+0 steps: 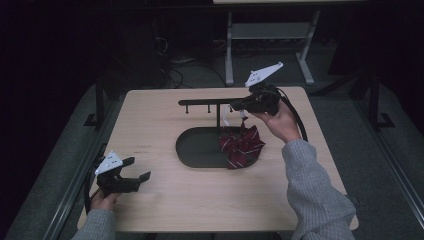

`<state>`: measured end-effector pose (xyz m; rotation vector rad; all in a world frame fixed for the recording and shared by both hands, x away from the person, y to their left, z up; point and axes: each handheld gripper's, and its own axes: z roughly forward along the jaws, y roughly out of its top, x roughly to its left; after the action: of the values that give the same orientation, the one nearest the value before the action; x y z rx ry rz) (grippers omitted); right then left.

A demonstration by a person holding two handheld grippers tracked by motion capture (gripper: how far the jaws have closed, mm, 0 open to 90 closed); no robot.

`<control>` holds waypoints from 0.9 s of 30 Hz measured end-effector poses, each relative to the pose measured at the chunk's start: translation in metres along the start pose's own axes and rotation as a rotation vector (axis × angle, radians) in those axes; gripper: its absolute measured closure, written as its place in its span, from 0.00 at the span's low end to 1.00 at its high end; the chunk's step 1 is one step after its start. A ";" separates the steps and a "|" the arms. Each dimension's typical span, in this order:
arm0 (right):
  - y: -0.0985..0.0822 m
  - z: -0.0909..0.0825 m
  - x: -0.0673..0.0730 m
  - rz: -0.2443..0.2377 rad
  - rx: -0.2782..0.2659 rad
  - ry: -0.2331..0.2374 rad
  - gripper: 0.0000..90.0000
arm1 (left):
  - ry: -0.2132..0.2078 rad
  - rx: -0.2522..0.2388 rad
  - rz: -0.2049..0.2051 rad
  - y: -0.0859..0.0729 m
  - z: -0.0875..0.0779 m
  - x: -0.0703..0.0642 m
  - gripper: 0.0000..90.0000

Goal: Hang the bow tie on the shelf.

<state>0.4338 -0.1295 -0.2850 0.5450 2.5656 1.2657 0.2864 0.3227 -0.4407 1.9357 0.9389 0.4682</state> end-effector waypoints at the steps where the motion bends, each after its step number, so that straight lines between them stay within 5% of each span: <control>1: 0.001 0.001 -0.002 0.011 0.007 0.001 0.98 | -0.001 -0.001 0.001 0.000 0.000 0.000 0.14; 27: 0.004 0.013 -0.025 0.063 0.055 -0.062 0.98 | -0.007 0.002 0.006 0.000 0.000 -0.001 0.14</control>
<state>0.4616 -0.1284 -0.2887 0.6702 2.5569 1.1813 0.2861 0.3218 -0.4409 1.9410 0.9297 0.4634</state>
